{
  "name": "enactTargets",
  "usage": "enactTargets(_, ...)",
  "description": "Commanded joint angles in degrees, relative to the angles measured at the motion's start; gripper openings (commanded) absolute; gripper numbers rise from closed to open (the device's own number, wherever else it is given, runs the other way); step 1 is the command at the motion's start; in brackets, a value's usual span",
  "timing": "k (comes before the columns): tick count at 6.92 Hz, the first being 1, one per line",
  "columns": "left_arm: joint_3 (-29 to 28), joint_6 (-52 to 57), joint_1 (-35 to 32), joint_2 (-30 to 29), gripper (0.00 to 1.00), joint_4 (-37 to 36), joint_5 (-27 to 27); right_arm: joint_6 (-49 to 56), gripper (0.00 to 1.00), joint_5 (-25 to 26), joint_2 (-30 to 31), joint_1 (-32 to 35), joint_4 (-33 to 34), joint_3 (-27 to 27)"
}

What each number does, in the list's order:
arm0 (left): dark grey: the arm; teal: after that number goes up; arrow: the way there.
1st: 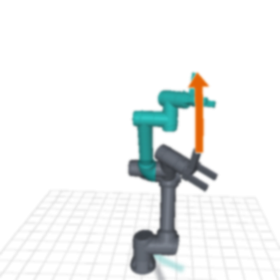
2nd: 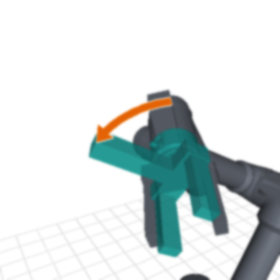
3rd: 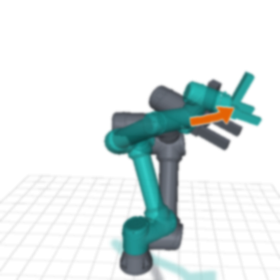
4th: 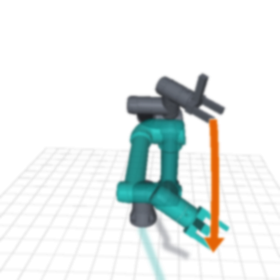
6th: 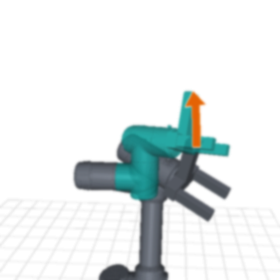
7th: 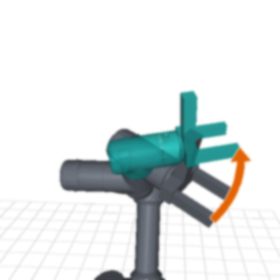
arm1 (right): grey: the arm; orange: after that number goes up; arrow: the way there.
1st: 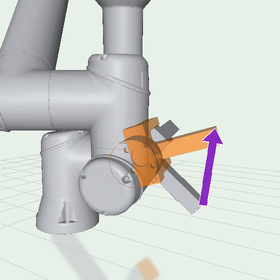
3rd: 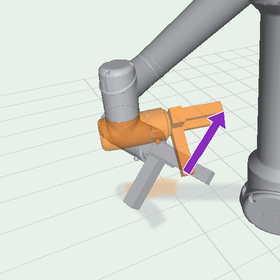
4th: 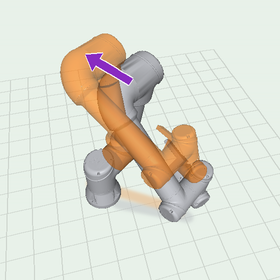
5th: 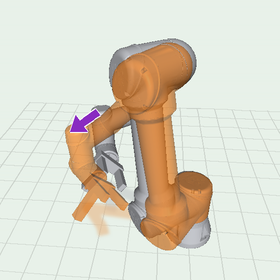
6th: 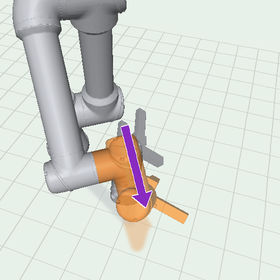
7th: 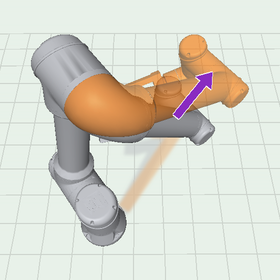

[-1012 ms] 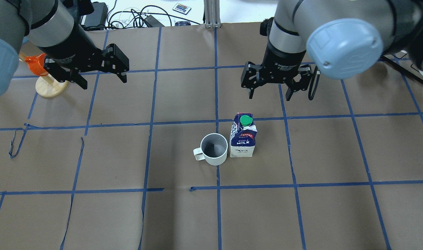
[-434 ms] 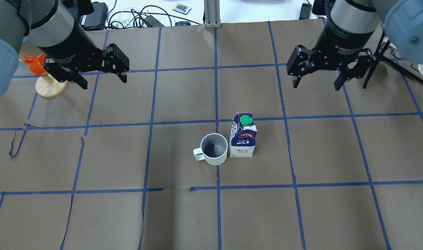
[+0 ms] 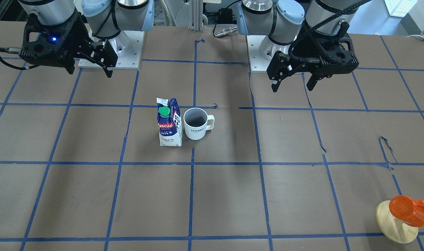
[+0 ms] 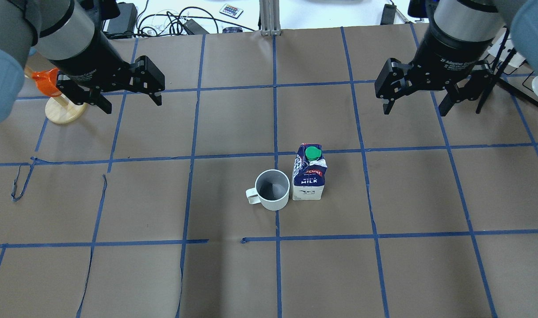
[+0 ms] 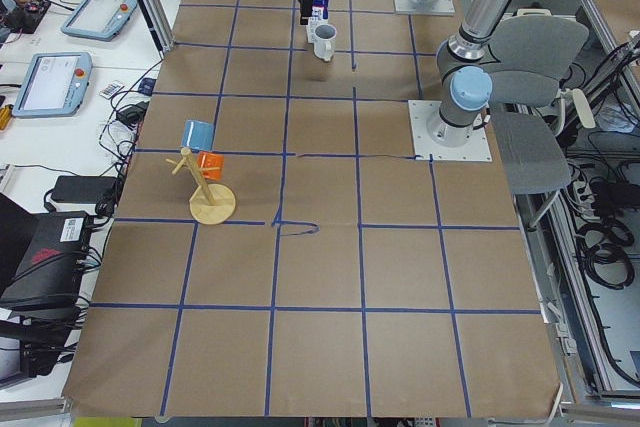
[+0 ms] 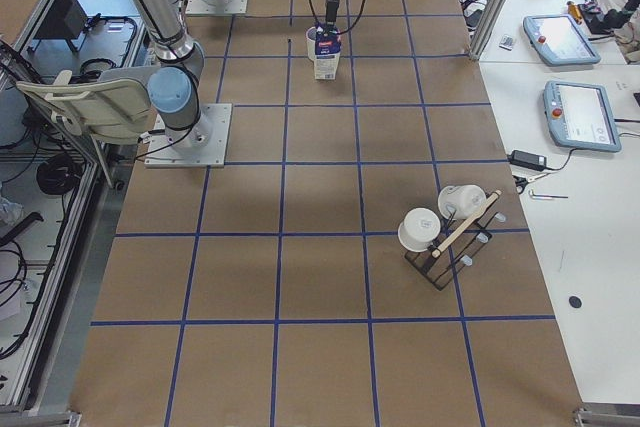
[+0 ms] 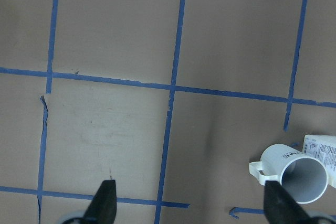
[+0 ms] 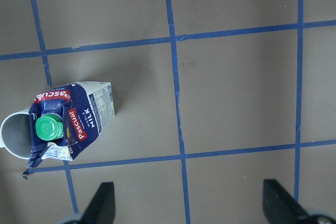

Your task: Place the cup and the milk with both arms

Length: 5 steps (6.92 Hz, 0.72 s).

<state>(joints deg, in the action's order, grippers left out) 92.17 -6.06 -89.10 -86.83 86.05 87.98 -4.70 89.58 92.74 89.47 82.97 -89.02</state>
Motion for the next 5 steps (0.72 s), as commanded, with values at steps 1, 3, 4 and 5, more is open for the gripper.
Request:
enactTargets(1,0.03,0.0,-0.02,0.0,1.0,0.0,0.0,0.04,1.0,-0.11,0.07,0.0,0.26,0.16)
enactTargets(3,0.03,0.0,-0.02,0.0,1.0,0.0,-0.09,0.13,1.0,-0.64,0.16,0.09,0.27,0.43)
enactTargets(4,0.03,0.0,-0.02,0.0,1.0,0.0,-0.09,0.22,1.0,-0.81,0.16,0.09,0.44,0.43)
enactTargets(5,0.03,0.0,-0.02,0.0,1.0,0.0,-0.09,0.13,1.0,-0.81,0.16,0.09,0.36,0.43)
